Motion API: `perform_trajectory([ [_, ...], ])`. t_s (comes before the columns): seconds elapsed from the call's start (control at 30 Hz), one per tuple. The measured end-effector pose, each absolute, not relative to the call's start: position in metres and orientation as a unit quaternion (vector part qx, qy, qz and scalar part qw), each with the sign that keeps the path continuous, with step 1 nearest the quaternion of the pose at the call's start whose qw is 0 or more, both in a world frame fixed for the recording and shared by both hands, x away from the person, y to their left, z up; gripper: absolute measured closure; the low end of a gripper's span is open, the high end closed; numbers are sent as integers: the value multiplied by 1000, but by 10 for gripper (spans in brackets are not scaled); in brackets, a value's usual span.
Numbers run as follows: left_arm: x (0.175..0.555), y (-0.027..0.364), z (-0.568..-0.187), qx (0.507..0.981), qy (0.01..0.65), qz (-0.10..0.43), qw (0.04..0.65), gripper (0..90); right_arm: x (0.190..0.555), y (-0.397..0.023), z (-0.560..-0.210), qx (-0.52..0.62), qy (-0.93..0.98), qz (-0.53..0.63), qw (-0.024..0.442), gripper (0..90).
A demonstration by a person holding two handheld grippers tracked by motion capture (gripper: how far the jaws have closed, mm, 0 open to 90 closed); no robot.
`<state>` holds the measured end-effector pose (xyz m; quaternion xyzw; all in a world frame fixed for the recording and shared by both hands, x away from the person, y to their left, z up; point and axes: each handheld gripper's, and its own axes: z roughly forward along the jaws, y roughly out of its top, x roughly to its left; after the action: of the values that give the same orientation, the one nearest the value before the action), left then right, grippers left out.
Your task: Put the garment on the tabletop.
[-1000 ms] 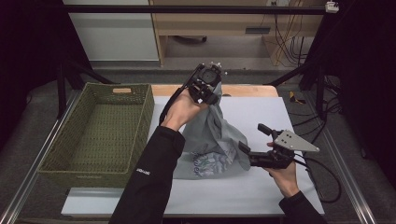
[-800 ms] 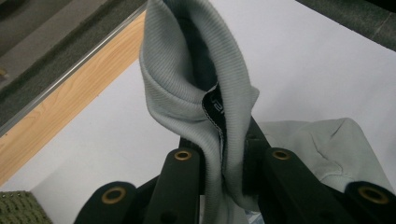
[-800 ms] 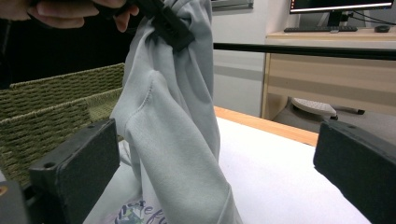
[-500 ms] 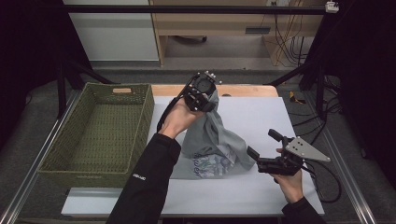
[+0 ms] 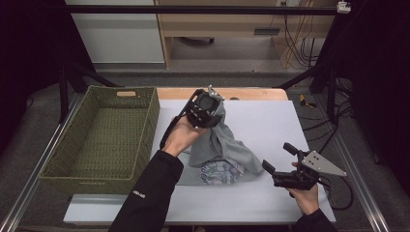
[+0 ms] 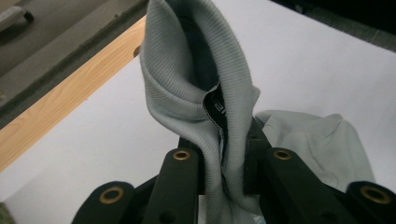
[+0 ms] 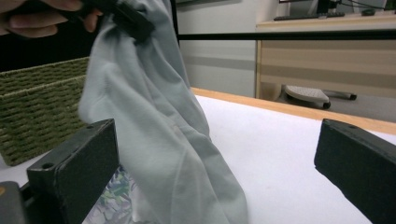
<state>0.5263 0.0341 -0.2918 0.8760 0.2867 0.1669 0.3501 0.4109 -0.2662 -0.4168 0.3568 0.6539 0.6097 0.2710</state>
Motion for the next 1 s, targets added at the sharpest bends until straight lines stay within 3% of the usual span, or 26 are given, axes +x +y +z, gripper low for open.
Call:
perform_trajectory([
  [0.67,514,44,-360,878,304,132,347,757,410,-269,-420,359,653,610,271,4],
  [0.7,514,44,-359,879,300,130,346,726,410,-269,-421,354,655,609,275,4],
  [0.73,513,44,-358,878,300,129,349,586,411,-270,-421,353,655,609,276,4],
  [0.77,513,44,-356,876,304,127,353,586,411,-270,-421,353,655,609,276,4],
  [0.93,505,48,-334,864,302,158,370,281,410,-269,-421,356,653,610,274,4],
  [1.0,500,51,-325,854,304,167,387,252,410,-269,-420,357,653,609,273,4],
])
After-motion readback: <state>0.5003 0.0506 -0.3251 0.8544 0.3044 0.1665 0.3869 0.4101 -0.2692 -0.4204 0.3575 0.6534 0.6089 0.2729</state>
